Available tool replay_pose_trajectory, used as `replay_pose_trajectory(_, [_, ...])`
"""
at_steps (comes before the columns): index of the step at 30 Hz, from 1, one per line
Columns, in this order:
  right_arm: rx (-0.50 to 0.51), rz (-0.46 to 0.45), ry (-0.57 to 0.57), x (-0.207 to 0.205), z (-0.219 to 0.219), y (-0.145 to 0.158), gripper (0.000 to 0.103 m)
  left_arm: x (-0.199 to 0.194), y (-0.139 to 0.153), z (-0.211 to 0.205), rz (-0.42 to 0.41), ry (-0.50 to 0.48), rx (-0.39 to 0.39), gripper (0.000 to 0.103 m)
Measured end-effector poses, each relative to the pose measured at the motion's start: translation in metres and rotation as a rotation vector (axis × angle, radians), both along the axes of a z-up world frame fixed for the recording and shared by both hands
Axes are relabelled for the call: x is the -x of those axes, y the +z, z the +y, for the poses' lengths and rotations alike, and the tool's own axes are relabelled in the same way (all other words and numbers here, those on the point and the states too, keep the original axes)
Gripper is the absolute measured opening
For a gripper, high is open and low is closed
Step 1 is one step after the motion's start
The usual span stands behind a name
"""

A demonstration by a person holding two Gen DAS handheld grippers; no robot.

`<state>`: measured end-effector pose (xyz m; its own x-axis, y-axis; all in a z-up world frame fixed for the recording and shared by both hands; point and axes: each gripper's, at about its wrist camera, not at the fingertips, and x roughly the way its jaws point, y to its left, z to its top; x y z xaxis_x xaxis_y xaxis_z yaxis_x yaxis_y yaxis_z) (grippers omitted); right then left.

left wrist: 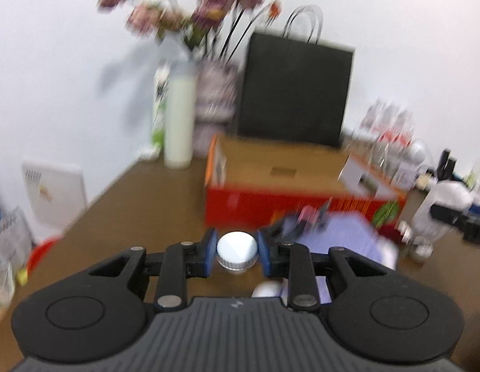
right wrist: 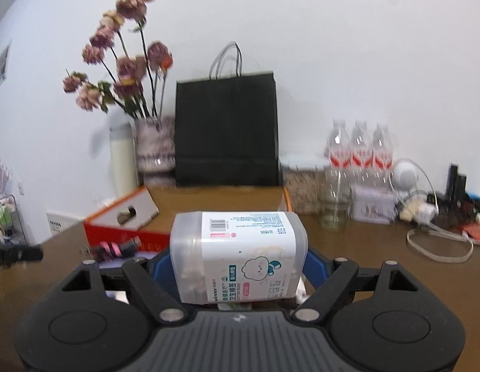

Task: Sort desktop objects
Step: 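Carry white cap in left tool and container in right tool over cardboard box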

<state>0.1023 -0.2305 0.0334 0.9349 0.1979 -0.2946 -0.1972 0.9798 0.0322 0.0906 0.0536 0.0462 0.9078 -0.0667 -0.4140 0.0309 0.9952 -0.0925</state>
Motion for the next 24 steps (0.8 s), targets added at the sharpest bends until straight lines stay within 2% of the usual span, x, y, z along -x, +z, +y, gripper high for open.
replay_pose_trajectory(4, [-0.006, -0.060, 0.011, -0.012, 0.011, 0.021, 0.081, -0.023, 0.034, -0.018, -0.101, -0.029, -0.003, 0.029])
replay_pose_trajectory(8, [-0.039, -0.086, 0.018, -0.038, 0.022, 0.035, 0.081, -0.055, 0.046, -0.039, -0.149, -0.033, 0.012, 0.029])
replay_pose_trajectory(12, [-0.064, -0.069, 0.024, -0.073, 0.032, 0.034, 0.081, -0.089, 0.047, -0.051, -0.171, 0.003, 0.047, 0.029])
replay_pose_trajectory(16, [-0.055, -0.031, 0.022, -0.112, 0.040, 0.026, 0.081, -0.126, 0.036, -0.056, -0.123, 0.012, 0.053, 0.029])
replay_pose_trajectory(24, [0.017, 0.092, 0.035, -0.179, 0.052, -0.003, 0.081, -0.205, -0.001, -0.053, 0.073, -0.027, 0.025, 0.029])
